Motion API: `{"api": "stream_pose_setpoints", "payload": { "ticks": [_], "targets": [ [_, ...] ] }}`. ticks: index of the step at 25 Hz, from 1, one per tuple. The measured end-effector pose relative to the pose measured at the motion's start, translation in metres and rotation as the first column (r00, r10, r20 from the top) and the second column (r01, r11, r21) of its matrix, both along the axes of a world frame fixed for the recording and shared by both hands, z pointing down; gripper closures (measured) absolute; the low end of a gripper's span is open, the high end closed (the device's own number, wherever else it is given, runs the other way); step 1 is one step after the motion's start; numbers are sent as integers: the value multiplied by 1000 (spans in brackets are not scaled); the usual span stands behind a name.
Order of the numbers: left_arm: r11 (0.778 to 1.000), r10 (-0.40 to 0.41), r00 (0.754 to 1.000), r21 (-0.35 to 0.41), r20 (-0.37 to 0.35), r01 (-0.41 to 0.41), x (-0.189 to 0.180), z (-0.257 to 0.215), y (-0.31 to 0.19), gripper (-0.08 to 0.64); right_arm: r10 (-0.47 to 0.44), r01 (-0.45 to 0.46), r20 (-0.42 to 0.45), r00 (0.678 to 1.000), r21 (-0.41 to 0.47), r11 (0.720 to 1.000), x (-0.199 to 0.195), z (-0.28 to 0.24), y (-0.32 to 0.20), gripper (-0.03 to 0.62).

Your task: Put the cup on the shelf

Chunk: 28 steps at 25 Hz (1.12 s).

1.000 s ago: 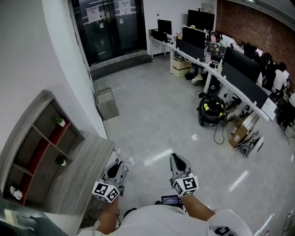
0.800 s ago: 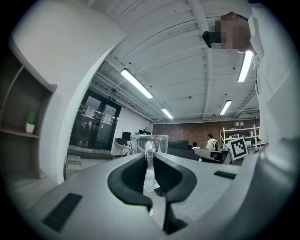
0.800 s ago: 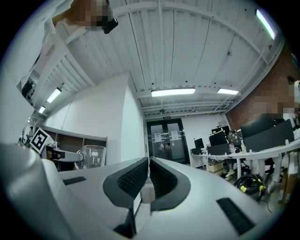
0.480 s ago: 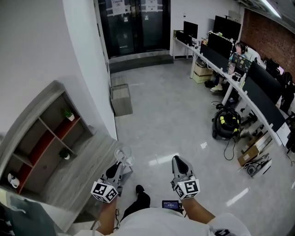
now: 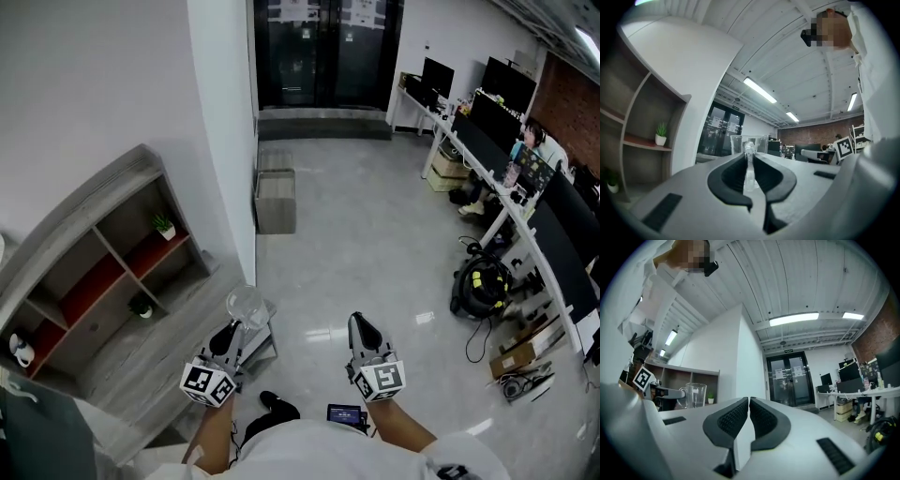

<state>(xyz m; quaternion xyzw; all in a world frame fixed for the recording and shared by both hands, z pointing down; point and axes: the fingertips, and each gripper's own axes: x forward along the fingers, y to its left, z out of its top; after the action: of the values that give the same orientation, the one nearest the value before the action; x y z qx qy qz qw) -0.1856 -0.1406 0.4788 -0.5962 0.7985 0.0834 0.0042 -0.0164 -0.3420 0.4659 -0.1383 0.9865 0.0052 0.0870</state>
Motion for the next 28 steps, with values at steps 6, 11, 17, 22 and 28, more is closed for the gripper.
{"api": "stream_pose_setpoints", "payload": {
  "ticks": [6, 11, 17, 22, 28],
  "targets": [
    [994, -103, 994, -28, 24, 103, -68, -6, 13, 529, -113, 113, 0, 994, 5, 994, -91, -11, 2, 555],
    [975, -216, 976, -40, 39, 217, -132, -12, 46, 529, -213, 213, -12, 977, -2, 977, -178, -12, 20, 555],
    [937, -347, 938, -44, 25, 348, -205, -10, 104, 529, -351, 351, -22, 936, -6, 936, -288, -9, 69, 555],
    [902, -427, 904, -45, 32, 428, -242, -11, 139, 529, -448, 448, -24, 894, -2, 894, -352, -10, 106, 555],
    [861, -506, 862, -27, 42, 507, -269, -16, 168, 529, -558, 559, -28, 829, 1, 829, -400, -10, 151, 555]
  ]
}}
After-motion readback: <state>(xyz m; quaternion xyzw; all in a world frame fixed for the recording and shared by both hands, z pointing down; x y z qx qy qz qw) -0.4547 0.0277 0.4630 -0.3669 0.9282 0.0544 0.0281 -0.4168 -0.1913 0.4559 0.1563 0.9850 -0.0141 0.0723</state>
